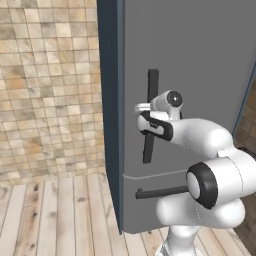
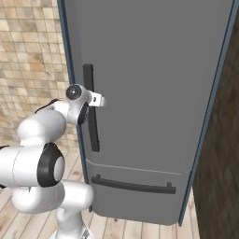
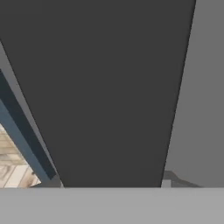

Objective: Retrieve the sausage and cheese from the fridge and place them on the cutting board on the counter.

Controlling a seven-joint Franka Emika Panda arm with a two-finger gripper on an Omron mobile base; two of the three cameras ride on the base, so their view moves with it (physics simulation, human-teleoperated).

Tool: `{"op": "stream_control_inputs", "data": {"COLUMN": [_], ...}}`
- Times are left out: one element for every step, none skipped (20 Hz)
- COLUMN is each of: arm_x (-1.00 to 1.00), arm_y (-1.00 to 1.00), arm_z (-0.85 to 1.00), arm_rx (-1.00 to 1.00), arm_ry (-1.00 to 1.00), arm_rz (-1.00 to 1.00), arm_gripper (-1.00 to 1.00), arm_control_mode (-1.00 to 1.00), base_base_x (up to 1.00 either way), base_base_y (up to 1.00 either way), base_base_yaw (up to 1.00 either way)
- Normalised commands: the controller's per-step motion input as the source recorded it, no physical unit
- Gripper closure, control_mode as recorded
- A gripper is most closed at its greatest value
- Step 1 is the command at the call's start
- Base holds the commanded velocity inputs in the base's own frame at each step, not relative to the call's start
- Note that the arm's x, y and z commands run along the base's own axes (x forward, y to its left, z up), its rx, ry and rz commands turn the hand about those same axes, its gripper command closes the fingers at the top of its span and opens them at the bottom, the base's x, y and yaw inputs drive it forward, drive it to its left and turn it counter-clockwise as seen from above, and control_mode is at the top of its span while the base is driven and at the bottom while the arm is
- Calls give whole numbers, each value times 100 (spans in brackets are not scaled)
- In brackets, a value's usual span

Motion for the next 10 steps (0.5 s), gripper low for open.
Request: {"op": "stream_control_inputs", "data": {"arm_x": [23,3,-9,-9,-16,-24,-33,-41,-64,-67], "arm_y": [0,0,1,4,0,0,0,0,-10,-21], "arm_z": [6,13,26,29,47,54,59,64,61,59], "arm_rx": [19,23,23,23,24,22,21,15,11,9], "arm_ry": [0,0,-1,0,-1,0,0,0,0,0], "arm_rz": [0,1,1,0,0,0,0,0,0,0], "arm_gripper": [100,100,100,100,100,100,100,100,100,100], "arm_control_mode": [-100,-100,-100,-100,-100,-100,-100,-100,-100,-100], "base_base_x": [0,0,0,0,0,0,0,0,0,0], "base_base_y": [0,0,0,0,0,0,0,0,0,0], "base_base_yaw": [0,0,0,0,0,0,0,0,0,0]}}
